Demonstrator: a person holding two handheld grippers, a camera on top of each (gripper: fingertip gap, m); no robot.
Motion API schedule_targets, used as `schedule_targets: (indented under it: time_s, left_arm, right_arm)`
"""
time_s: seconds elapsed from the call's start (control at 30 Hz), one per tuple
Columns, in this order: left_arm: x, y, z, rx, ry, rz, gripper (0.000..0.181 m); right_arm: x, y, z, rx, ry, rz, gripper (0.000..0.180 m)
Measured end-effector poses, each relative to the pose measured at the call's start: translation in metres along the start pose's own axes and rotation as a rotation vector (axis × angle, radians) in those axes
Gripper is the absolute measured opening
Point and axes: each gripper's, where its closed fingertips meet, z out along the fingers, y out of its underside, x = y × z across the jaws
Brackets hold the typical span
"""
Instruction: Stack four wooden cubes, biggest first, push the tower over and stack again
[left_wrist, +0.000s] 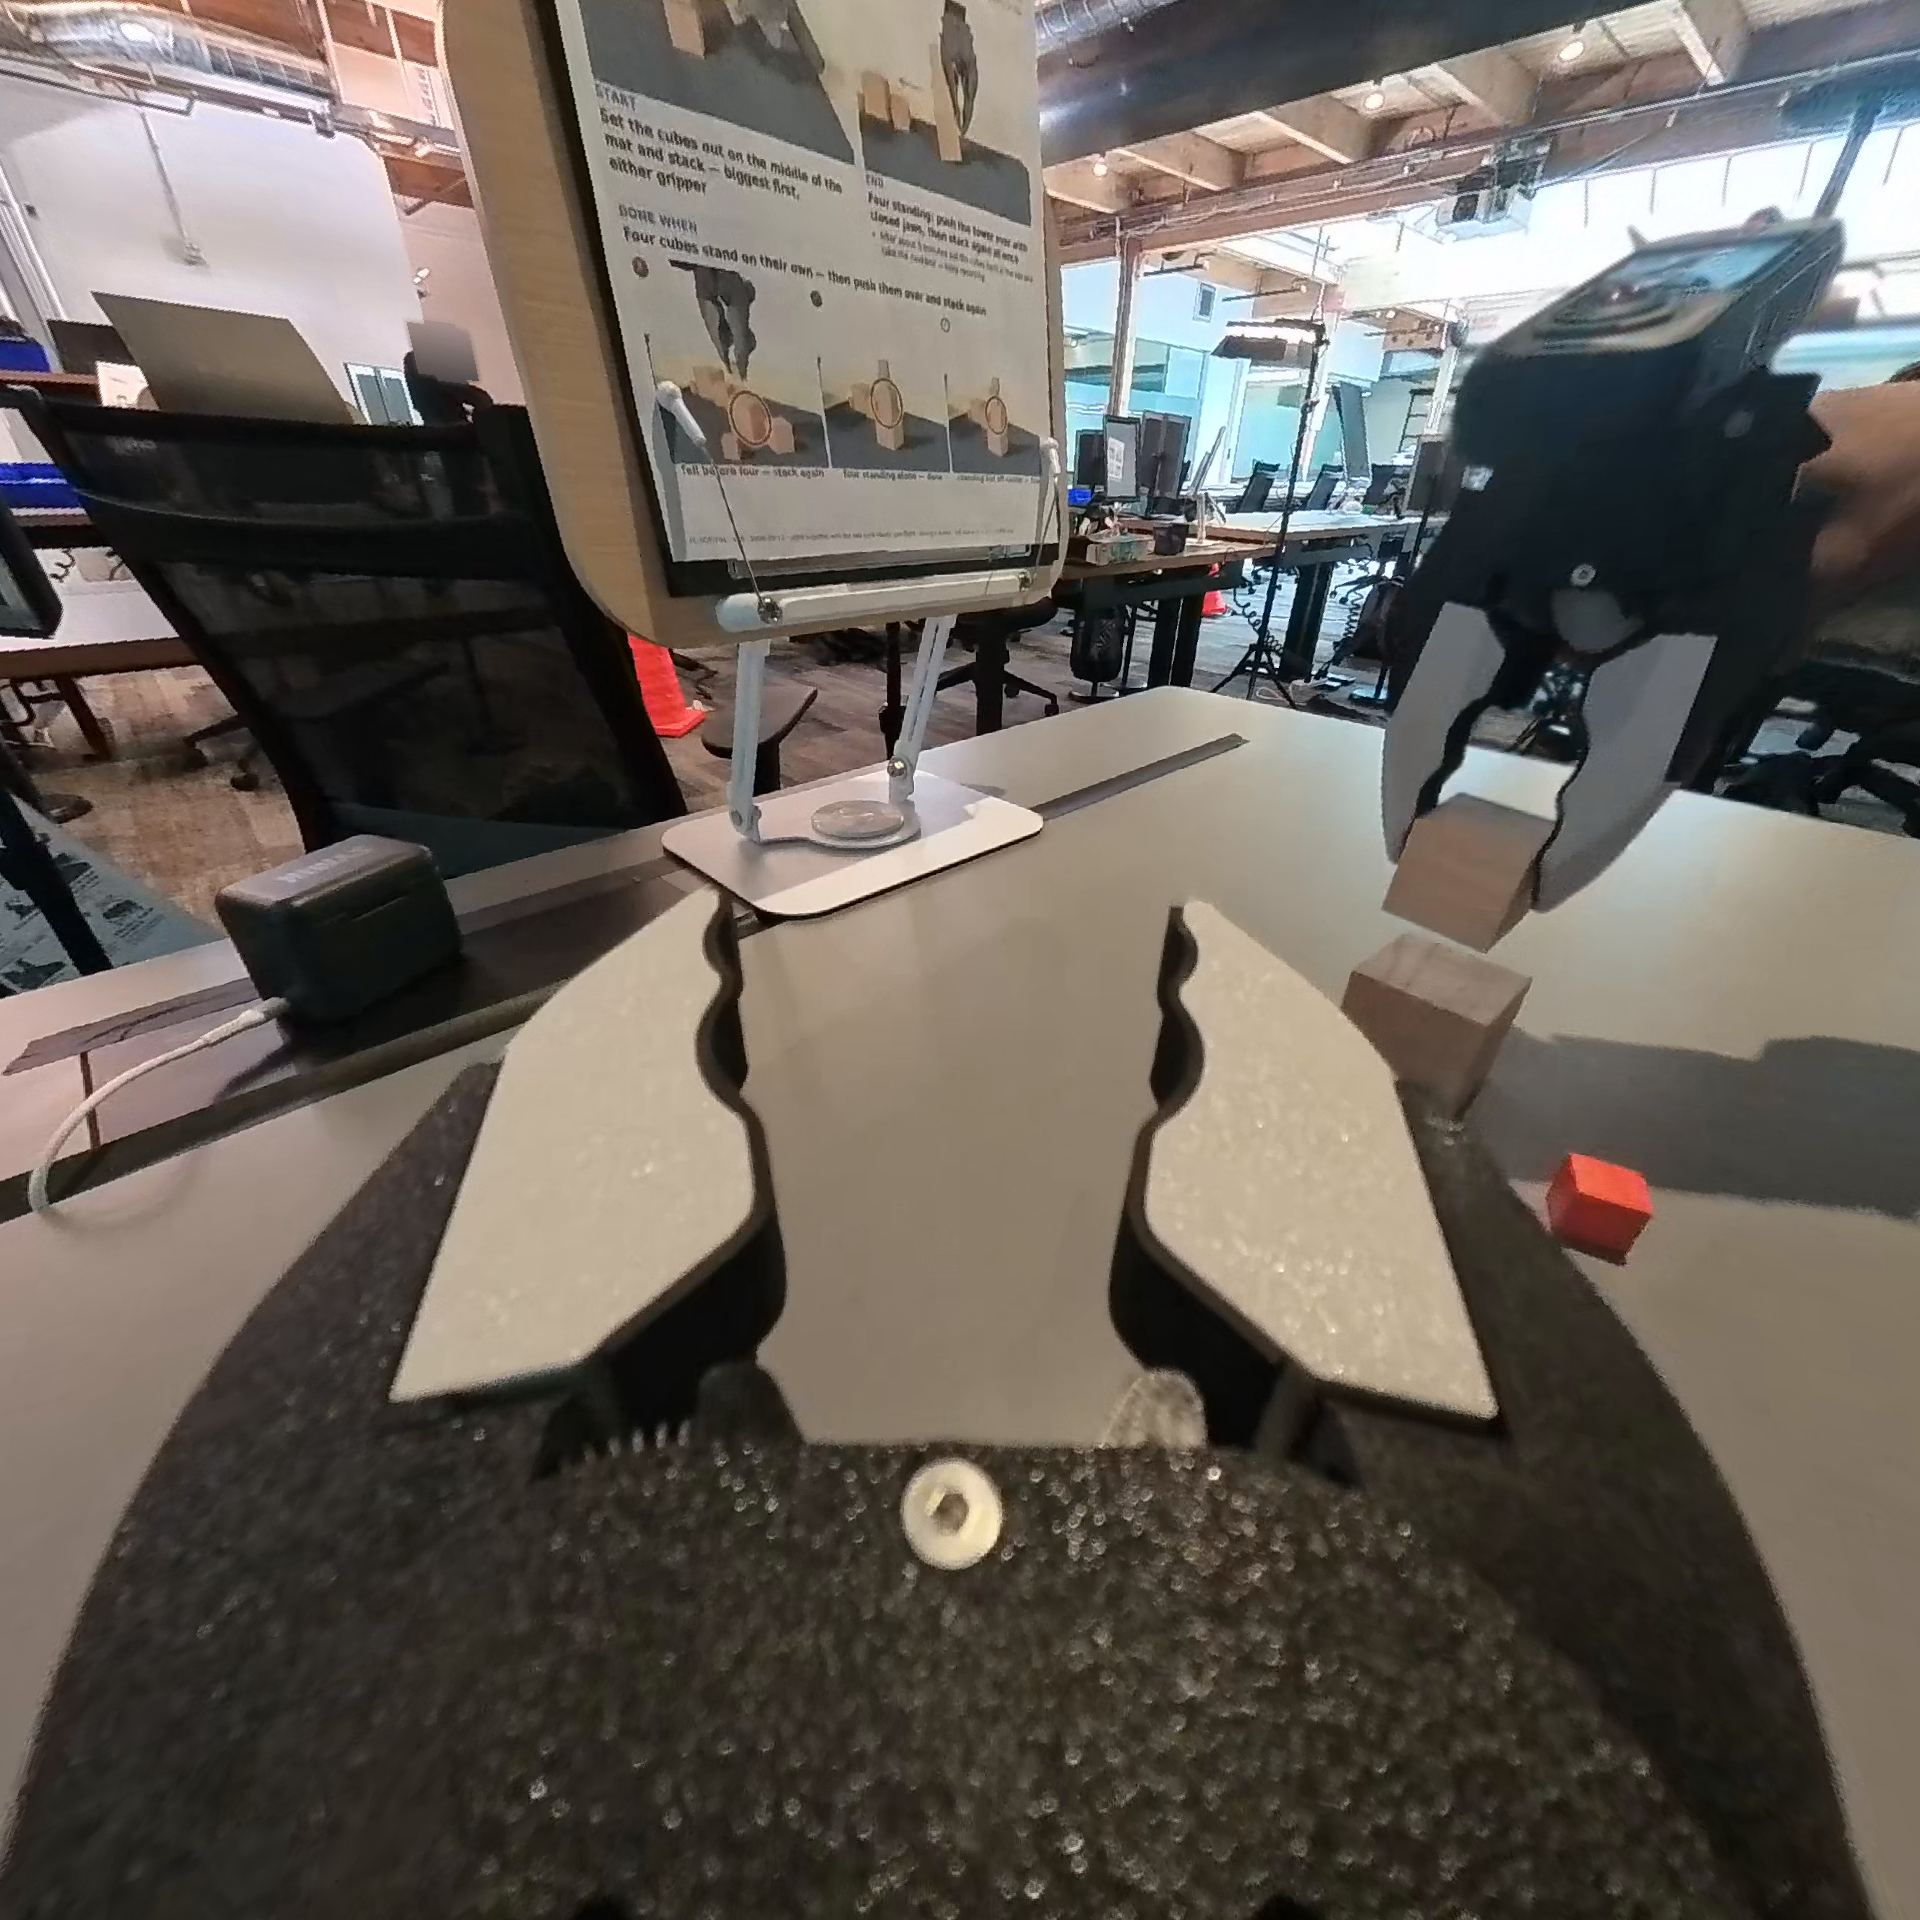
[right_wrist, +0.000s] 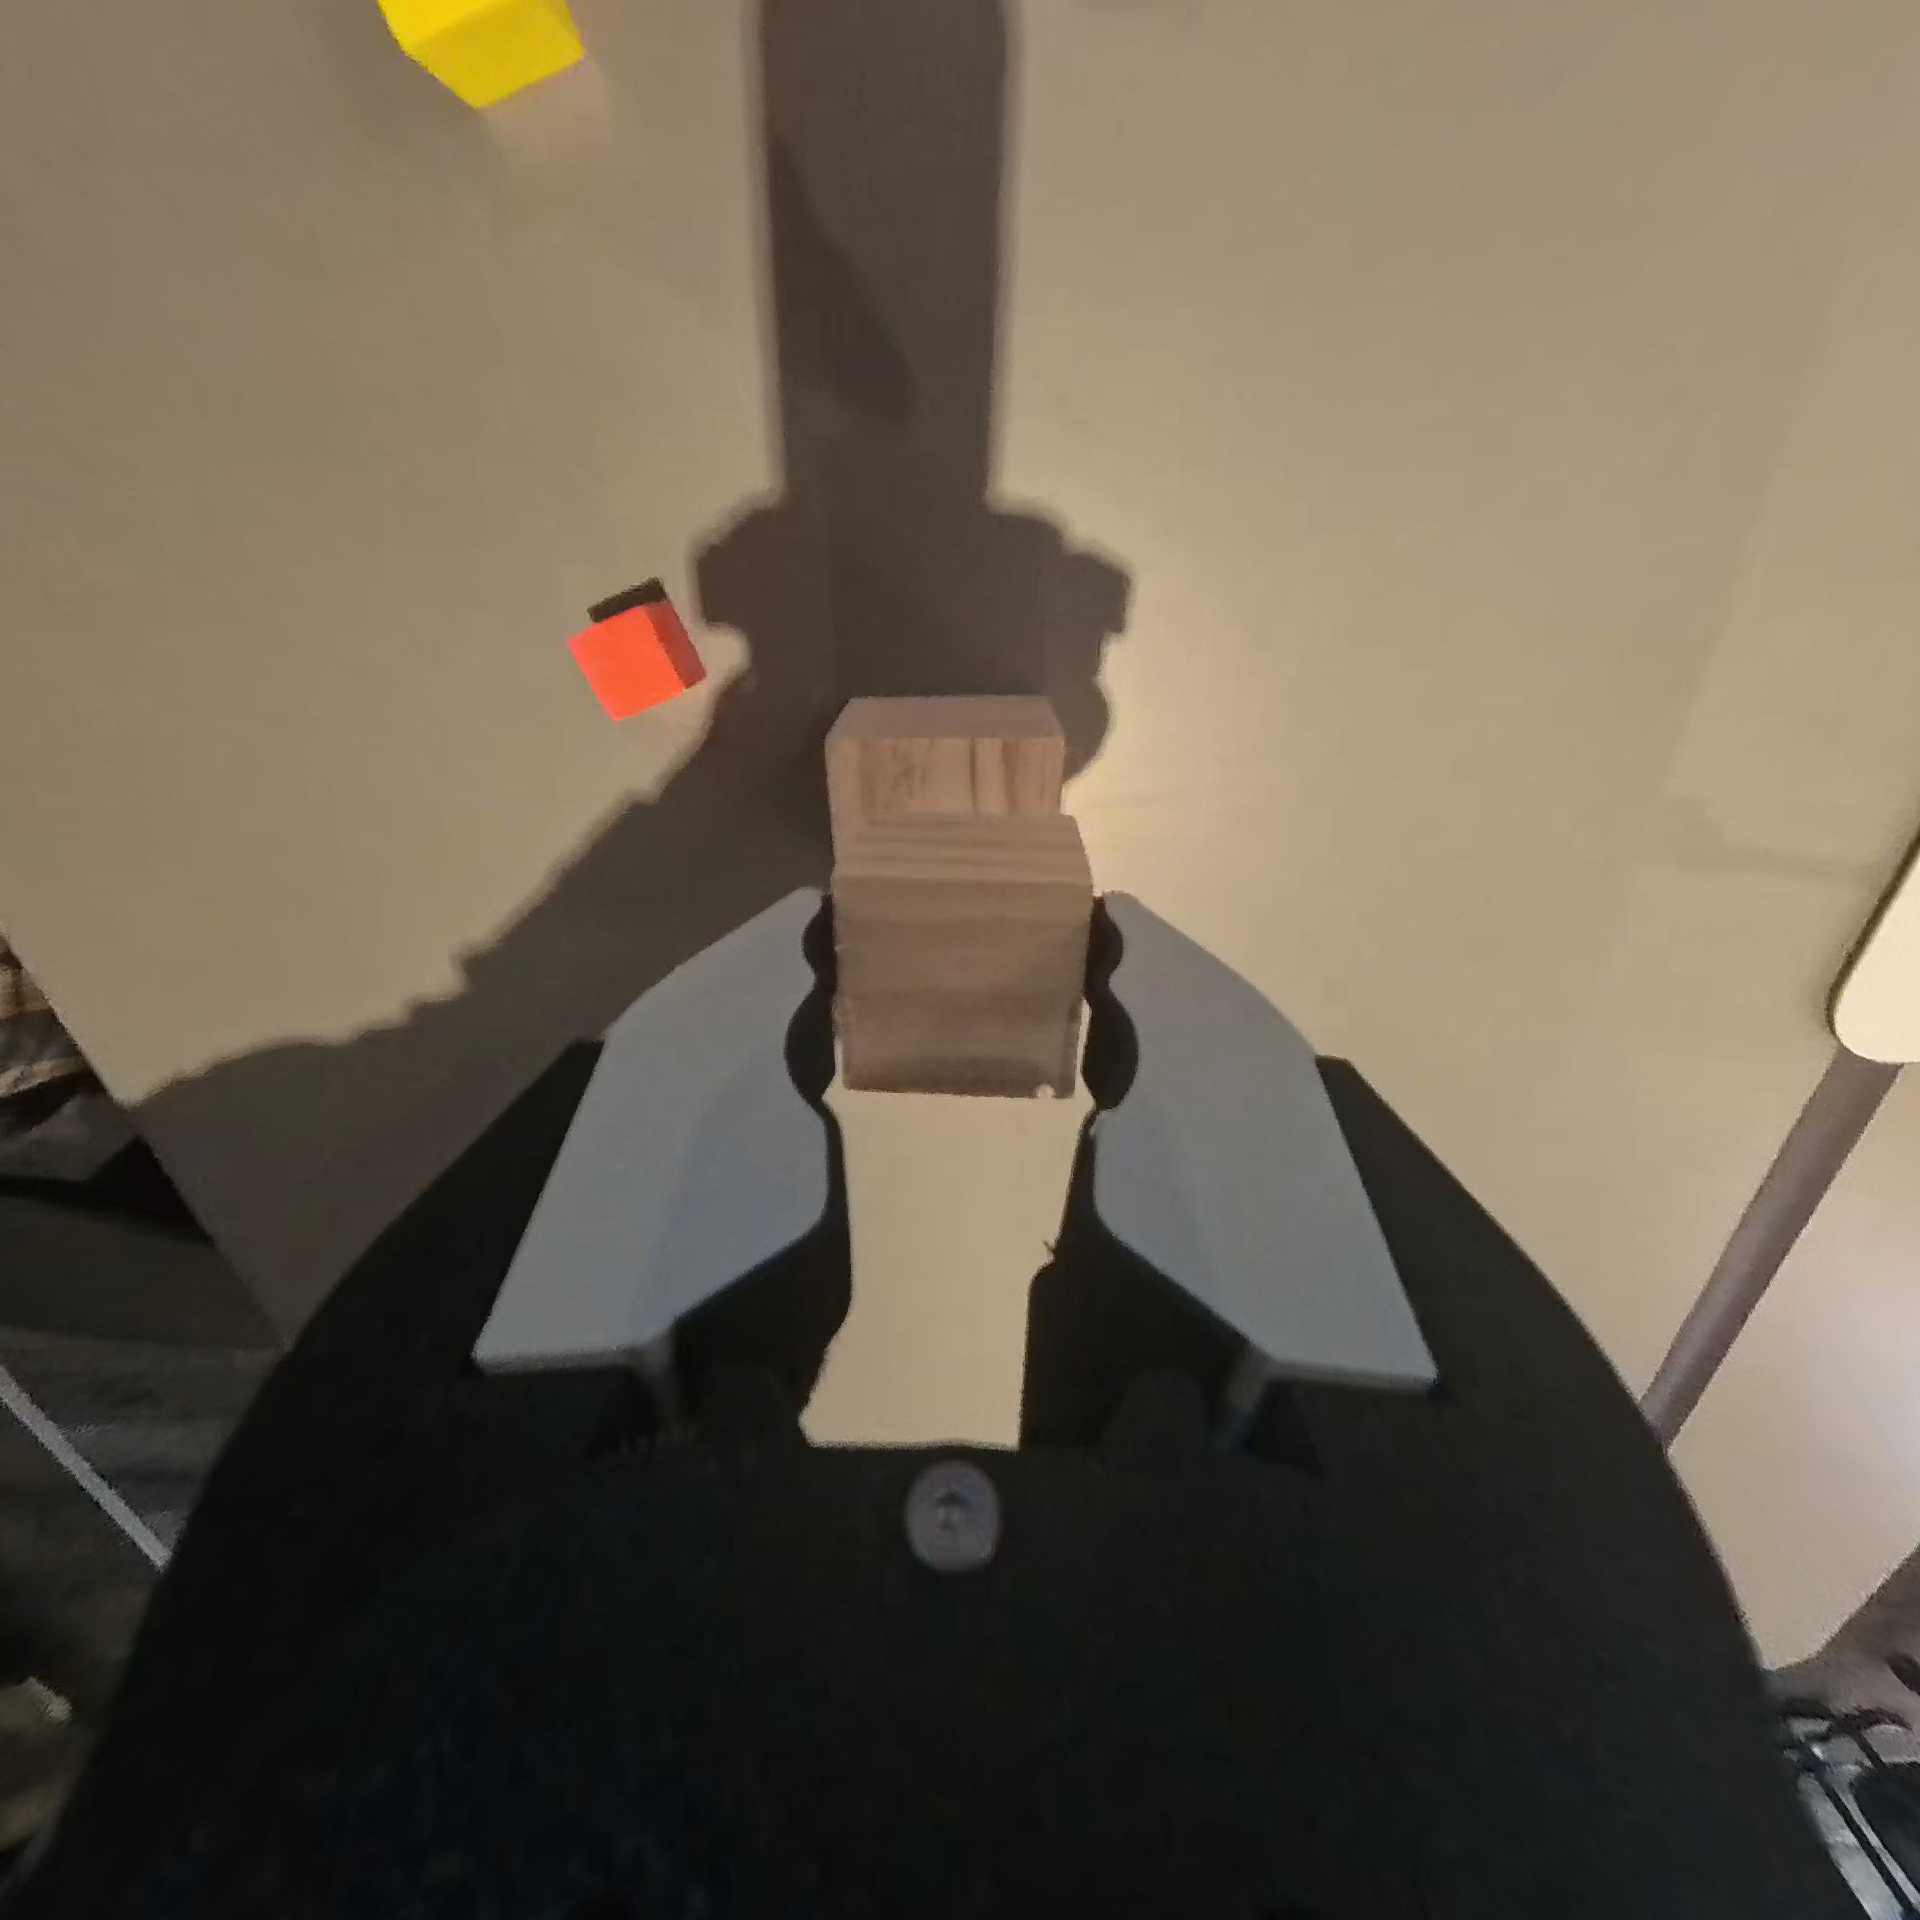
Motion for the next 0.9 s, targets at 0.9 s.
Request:
schedule_targets:
  time_s: [0.9]
  left_arm:
    - [0.001,0.008,0.003,-0.03,0.005,0.004,0.077]
  right_arm:
    - [-0.005,0.004,0.023,0.018,-0.063,0.014,0.051]
